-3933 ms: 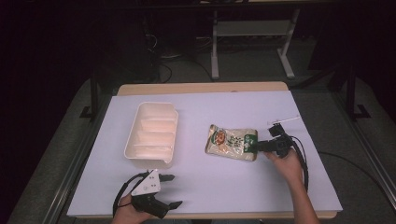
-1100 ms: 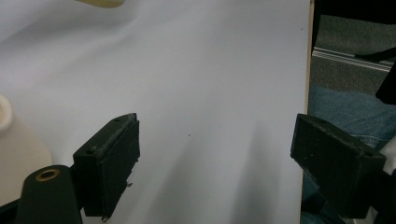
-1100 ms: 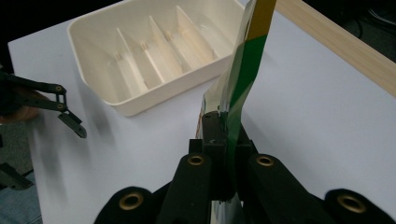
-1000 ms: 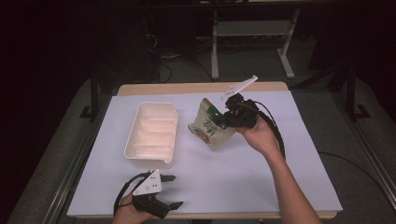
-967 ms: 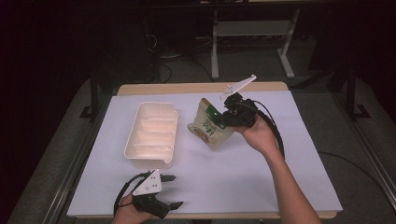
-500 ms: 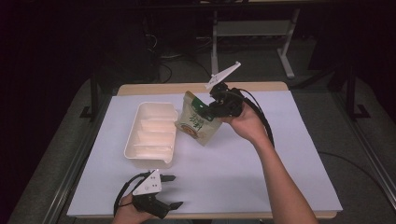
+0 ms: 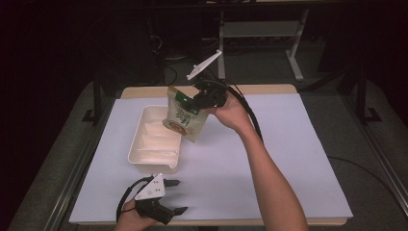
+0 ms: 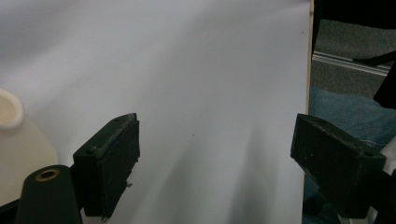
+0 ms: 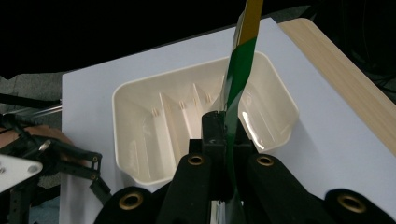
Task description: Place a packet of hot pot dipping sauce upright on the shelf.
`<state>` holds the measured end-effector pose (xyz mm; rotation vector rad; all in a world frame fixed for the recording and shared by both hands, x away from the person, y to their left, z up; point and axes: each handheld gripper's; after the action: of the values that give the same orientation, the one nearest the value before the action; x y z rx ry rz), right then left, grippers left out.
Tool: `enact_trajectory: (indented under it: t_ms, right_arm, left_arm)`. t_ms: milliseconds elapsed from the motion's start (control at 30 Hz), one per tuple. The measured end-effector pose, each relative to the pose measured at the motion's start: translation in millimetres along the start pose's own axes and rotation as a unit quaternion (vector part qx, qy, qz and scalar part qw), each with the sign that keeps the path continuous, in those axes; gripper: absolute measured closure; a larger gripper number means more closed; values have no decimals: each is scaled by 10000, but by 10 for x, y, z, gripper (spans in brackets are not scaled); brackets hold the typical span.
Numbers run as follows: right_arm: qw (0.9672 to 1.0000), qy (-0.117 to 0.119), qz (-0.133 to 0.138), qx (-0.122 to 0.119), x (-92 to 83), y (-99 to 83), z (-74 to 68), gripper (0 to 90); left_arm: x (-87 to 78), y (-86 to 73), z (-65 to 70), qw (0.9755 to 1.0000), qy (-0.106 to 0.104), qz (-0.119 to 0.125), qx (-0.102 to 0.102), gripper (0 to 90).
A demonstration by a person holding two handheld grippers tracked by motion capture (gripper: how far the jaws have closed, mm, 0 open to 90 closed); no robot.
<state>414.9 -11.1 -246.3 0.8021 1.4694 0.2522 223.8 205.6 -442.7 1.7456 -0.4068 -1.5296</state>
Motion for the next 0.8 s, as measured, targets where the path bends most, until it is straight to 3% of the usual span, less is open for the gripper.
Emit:
enact_trajectory:
  t_ms: [433, 800]
  right_arm:
    - [9997, 111, -179, -112, 269, 371, 77, 896]
    - [9995, 121, -231, -190, 467, 576, 140, 896]
  left_arm:
    - [-5, 2, 3, 10000, 13, -15, 43, 152]
    - [-16, -3, -6, 10000, 27, -7, 43, 152]
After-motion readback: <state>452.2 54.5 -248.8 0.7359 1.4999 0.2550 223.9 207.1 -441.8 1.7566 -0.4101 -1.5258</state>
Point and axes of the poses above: each handheld gripper's, and its own axes: x roughly forward along the jaws, y roughly out of its top, z roughly to its right, and after that the axes turned 10 degrees about -z, right-handed
